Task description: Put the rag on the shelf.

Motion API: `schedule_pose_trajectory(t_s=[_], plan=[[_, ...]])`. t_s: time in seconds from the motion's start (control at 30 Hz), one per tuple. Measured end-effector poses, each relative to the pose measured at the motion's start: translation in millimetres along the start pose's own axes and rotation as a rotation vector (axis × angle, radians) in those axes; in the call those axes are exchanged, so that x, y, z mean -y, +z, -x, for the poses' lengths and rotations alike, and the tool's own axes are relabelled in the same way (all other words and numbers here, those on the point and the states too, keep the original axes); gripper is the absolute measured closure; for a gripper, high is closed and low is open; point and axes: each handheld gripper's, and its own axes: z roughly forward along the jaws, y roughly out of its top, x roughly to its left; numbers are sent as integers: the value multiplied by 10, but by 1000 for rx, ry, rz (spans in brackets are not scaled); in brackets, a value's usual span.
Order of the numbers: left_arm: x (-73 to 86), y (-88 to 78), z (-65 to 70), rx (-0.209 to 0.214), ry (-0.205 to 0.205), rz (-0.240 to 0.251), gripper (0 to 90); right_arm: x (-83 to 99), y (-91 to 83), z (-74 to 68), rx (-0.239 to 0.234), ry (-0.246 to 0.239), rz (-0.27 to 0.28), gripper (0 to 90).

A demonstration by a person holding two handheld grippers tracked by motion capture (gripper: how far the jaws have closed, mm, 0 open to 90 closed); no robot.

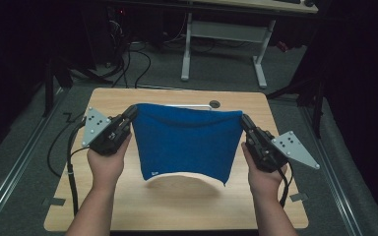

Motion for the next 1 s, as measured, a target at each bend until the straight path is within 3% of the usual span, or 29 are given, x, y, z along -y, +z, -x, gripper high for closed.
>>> schedule_pose_trajectory(t_s=[0.3, 0.67, 0.77, 0.83, 1.0], plan=[[-155, 137, -56, -16, 32, 7, 876, -120, 160, 99, 15, 5, 6, 890], [-225, 336, -93, -49, 81, 5, 877, -176, 322, 185, 45, -11, 14, 890], [-230, 390, -140, -46, 70, 5, 878, -177, 355, 195, 47, -8, 18, 890], [-264, 456, -201, -54, 57, 6, 878, -174, 440, 210, 51, -4, 12, 890], [-353, 607, -281, -85, 82, -1, 878, -189, 639, 266, 63, 5, -3, 890]])
